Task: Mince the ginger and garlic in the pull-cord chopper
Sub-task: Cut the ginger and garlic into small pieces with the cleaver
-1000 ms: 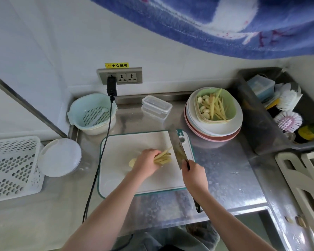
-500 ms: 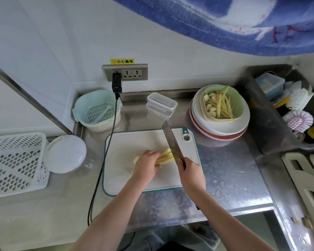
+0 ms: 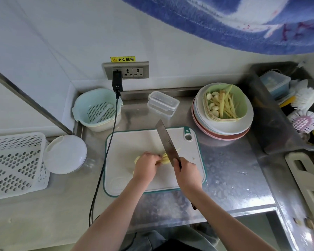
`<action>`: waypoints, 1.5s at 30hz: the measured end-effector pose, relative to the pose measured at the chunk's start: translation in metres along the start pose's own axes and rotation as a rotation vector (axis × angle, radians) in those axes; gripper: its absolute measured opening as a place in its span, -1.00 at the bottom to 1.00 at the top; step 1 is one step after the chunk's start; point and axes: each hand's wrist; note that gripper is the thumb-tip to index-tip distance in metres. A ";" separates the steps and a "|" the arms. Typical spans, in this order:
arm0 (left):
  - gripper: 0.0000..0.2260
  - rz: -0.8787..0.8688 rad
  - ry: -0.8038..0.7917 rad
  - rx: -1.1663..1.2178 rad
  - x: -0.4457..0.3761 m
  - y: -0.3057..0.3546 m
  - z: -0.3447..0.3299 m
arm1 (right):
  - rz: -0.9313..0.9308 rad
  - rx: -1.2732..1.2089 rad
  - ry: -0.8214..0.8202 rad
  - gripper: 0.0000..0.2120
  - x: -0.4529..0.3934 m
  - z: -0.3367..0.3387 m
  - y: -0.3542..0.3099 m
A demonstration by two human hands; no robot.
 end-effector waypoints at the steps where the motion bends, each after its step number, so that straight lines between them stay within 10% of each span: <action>1: -0.84 -0.001 0.001 -0.006 0.000 0.000 0.000 | 0.000 0.015 -0.022 -0.66 0.000 -0.001 -0.002; 28: -0.80 0.039 -0.102 -0.057 -0.005 0.004 0.003 | 0.059 0.301 -0.181 -0.74 -0.008 -0.017 -0.011; 45: -0.83 0.100 0.028 0.139 0.011 -0.012 0.008 | 0.058 -0.080 -0.062 -0.83 -0.005 0.003 -0.021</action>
Point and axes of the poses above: each hand's wrist, its own x-axis away from the middle knuckle, its own z-axis out of the back of the hand, y = z × x, and after that the axes turned 5 degrees about -x, right-handed
